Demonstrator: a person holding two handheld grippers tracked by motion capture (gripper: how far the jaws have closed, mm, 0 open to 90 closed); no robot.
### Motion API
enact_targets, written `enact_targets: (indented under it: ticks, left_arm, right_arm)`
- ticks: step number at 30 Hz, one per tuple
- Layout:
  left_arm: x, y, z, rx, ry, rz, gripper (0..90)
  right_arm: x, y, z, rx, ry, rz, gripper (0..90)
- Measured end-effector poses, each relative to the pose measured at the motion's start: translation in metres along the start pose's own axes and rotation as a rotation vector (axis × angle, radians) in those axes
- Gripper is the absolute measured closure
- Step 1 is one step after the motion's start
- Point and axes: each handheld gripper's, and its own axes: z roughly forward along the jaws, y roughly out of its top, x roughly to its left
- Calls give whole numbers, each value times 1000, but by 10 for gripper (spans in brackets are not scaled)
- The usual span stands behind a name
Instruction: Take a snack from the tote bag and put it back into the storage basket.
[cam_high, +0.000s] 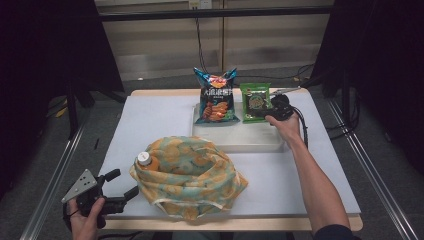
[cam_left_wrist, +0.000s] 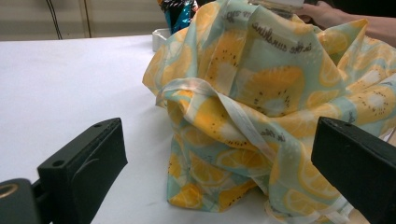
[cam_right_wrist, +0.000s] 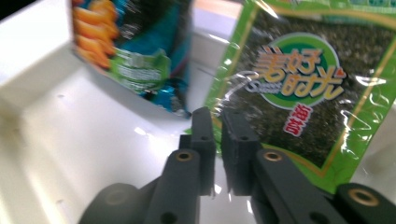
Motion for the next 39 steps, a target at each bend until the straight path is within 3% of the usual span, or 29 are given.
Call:
enact_targets:
  ticks: [11, 21, 24, 28, 39]
  left_arm:
    - [-6, 3, 3, -3, -23, 4, 31]
    - [-13, 7, 2, 3, -3, 7, 57]
    - [-16, 9, 1, -2, -14, 8, 69]
    - [-22, 12, -2, -6, -18, 23, 121]
    - [-47, 25, 0, 24, -139, 43, 412]
  right_arm:
    - [46, -6, -48, -132, 67, -56, 709]
    - [92, -13, -64, -149, 168, -107, 647]
    - [106, -14, -66, -146, 193, -125, 612]
    - [125, -17, -70, -161, 245, -128, 580]
    - [171, -30, -81, -165, 363, -174, 519]
